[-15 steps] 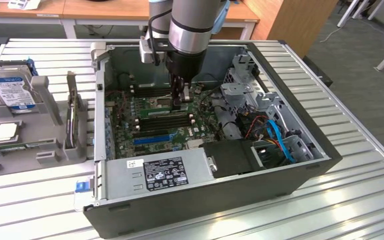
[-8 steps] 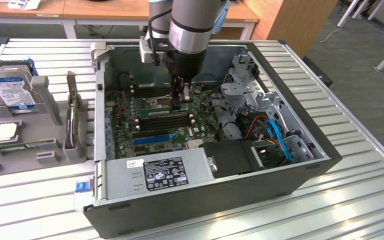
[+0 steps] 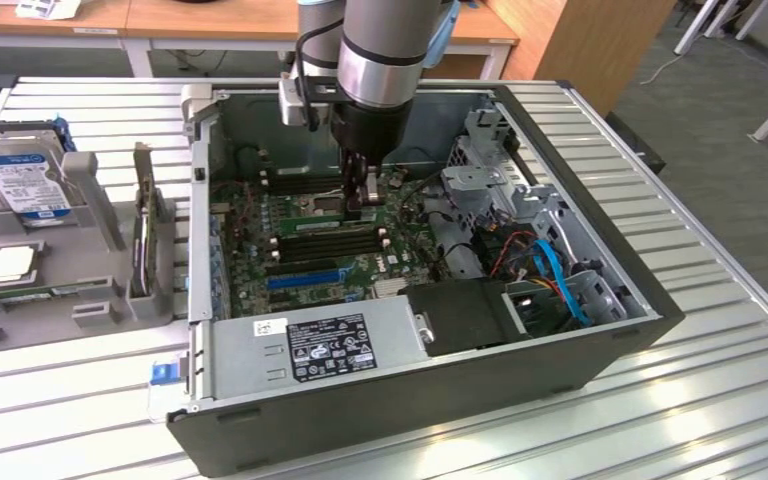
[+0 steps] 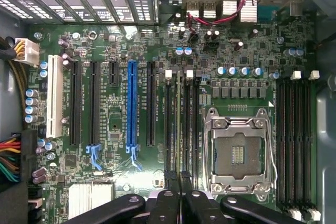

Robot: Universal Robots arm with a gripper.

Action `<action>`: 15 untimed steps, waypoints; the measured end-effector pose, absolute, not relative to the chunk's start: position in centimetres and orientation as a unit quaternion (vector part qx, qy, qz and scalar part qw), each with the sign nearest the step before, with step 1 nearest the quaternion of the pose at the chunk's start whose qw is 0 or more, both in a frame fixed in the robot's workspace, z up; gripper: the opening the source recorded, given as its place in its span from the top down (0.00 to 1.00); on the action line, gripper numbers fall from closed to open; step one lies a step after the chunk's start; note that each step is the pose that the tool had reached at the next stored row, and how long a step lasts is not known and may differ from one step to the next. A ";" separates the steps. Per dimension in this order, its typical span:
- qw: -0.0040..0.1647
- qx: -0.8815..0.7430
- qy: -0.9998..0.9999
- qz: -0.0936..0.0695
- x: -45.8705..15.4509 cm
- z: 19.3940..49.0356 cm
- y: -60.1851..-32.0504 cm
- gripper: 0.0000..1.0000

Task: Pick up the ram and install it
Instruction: 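Insert the ram into the slot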

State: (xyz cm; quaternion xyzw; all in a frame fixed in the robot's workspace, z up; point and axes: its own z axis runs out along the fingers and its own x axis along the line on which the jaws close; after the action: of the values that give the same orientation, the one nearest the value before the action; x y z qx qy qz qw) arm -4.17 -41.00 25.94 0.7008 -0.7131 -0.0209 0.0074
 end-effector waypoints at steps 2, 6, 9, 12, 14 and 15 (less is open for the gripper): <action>0.007 0.701 -0.713 -0.021 -4.2 25.9 -41.0 0.88; 0.007 0.700 -0.713 -0.021 -4.2 25.9 -41.0 0.88; 0.007 0.700 -0.714 -0.021 -4.2 25.9 -41.0 0.88; 0.007 0.700 -0.714 -0.021 -4.2 25.9 -41.0 0.88; 0.007 0.700 -0.714 -0.021 -4.1 25.9 -41.0 0.88; 0.007 0.700 -0.714 -0.021 -4.1 25.9 -41.0 0.88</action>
State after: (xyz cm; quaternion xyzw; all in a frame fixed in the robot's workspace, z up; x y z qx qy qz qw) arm -4.08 -41.01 25.93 0.6999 -0.7139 -0.0209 0.0073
